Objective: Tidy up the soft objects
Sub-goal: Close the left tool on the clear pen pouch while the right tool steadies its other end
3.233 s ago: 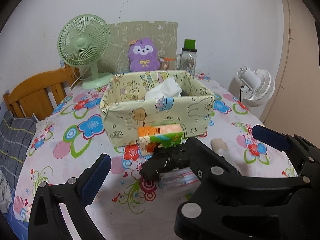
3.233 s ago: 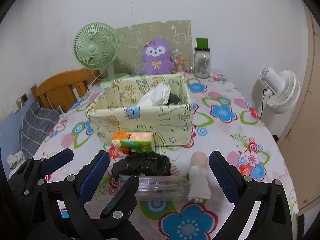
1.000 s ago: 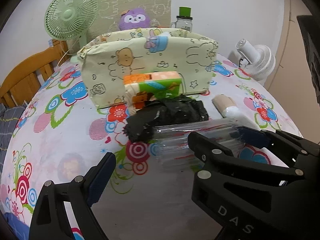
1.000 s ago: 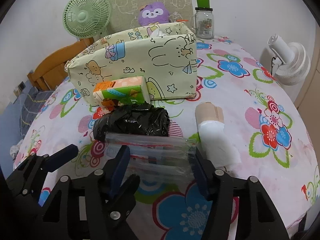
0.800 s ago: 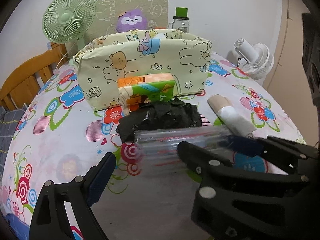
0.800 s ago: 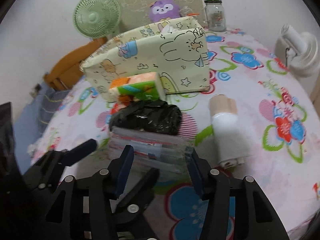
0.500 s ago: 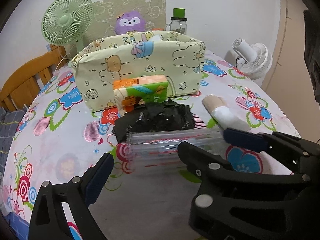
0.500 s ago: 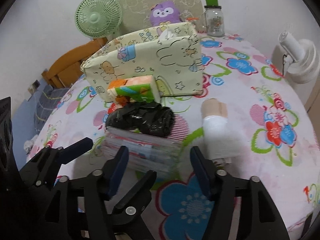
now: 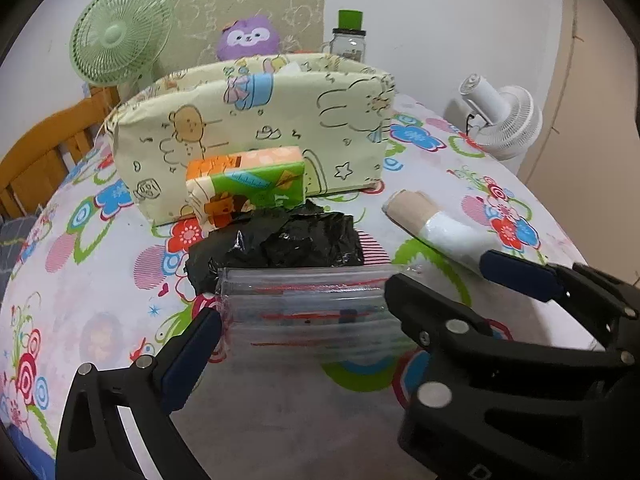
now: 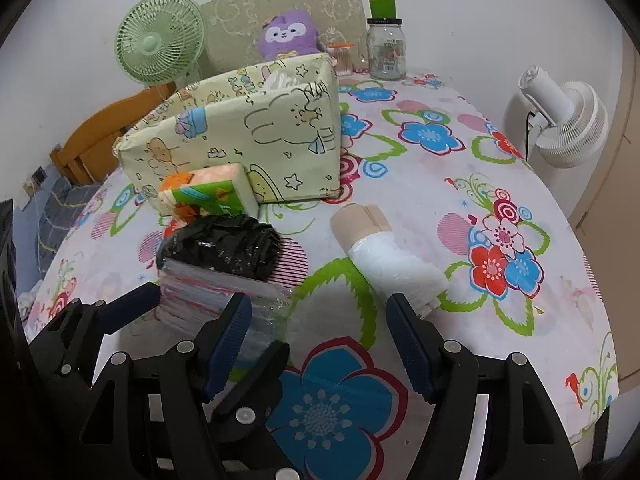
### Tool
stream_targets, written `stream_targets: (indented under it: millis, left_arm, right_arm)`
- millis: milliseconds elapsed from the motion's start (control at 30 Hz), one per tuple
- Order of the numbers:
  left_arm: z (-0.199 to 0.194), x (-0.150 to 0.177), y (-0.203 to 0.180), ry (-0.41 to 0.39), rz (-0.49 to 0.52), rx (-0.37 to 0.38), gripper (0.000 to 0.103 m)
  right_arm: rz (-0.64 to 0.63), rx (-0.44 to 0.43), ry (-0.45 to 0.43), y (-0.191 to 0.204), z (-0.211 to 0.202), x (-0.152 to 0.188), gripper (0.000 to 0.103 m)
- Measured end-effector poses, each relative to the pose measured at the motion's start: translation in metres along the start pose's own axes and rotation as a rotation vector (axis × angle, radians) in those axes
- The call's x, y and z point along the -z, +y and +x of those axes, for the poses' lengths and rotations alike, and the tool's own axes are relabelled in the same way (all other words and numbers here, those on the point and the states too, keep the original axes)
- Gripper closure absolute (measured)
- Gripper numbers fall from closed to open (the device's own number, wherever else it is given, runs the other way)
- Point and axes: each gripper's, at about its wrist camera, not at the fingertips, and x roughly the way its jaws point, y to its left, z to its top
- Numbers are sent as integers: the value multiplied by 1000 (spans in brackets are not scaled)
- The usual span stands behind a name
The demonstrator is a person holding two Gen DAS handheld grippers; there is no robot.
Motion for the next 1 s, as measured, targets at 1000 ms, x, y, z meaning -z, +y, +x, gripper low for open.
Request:
stream_targets:
  millis: [1000]
  left_arm:
    - [-10,-4,1,-36,-34,-18,11]
  right_arm:
    - [-19,12,-34,3,-10,-7,25]
